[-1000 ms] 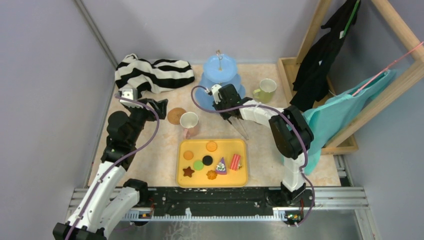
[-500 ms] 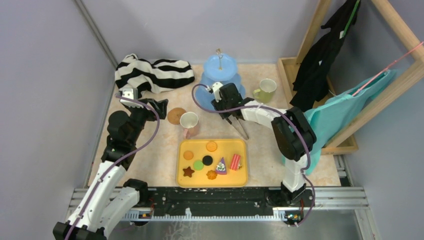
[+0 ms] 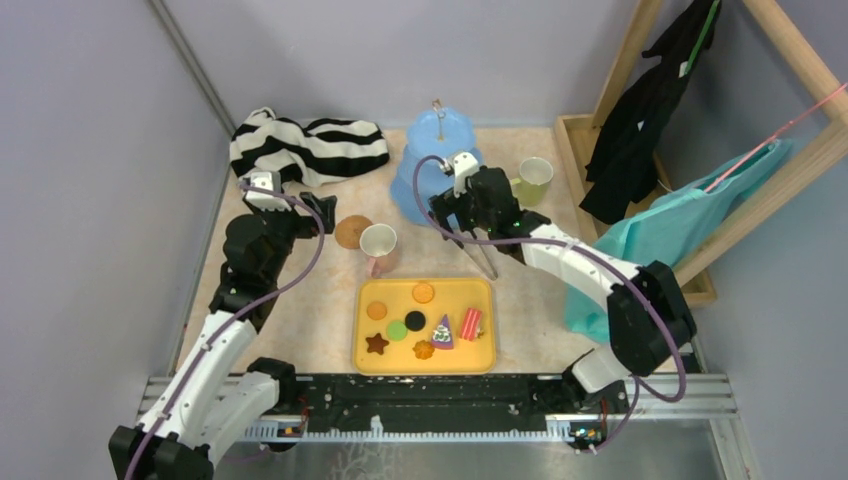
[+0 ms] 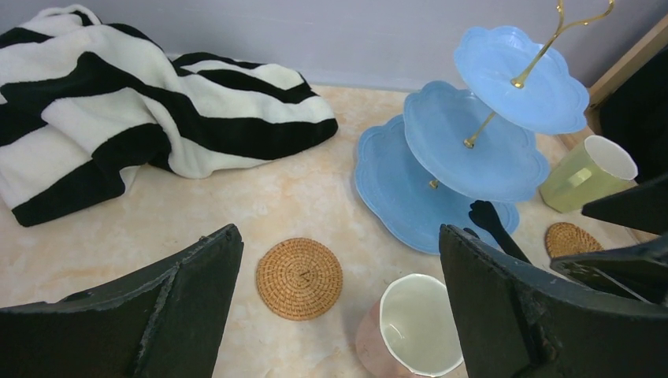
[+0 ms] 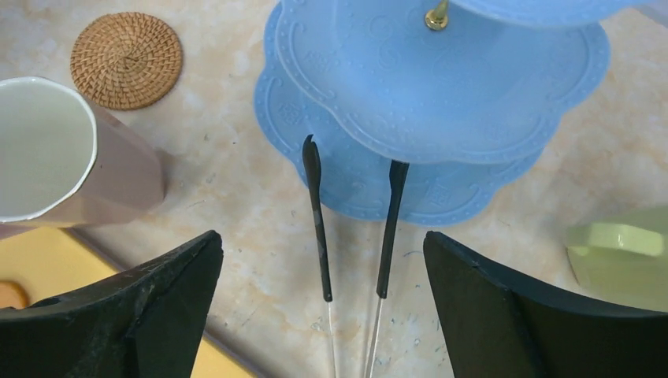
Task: Serve the afternoon tea
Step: Place the clamp on the desert table.
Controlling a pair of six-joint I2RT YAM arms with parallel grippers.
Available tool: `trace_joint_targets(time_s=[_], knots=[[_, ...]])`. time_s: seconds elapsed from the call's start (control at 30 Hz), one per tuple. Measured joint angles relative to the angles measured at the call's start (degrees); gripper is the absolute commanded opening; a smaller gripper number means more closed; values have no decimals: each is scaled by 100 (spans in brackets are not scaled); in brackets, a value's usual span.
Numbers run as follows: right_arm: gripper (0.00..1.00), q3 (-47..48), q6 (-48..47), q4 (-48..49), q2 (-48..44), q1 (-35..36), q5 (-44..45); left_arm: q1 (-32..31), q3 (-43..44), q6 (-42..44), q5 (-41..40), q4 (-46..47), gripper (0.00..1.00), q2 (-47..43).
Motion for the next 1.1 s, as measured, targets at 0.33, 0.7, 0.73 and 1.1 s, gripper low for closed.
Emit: trace_joint_targets(time_s=[0.33, 0.7, 0.73, 1.1], knots=[[99, -1617, 815, 1344, -1075, -2, 157, 9, 348, -28, 391, 131, 99, 649], [96, -1755, 1043, 1211, -1119, -2, 459, 11, 511, -175, 776, -223, 90, 778], [96, -1816, 1043, 1198, -1119, -4, 509, 11, 522, -157, 767, -315, 90, 791], [96, -2094, 1095, 931, -796, -173, 546, -2, 726, 59, 682, -1644, 85, 881]])
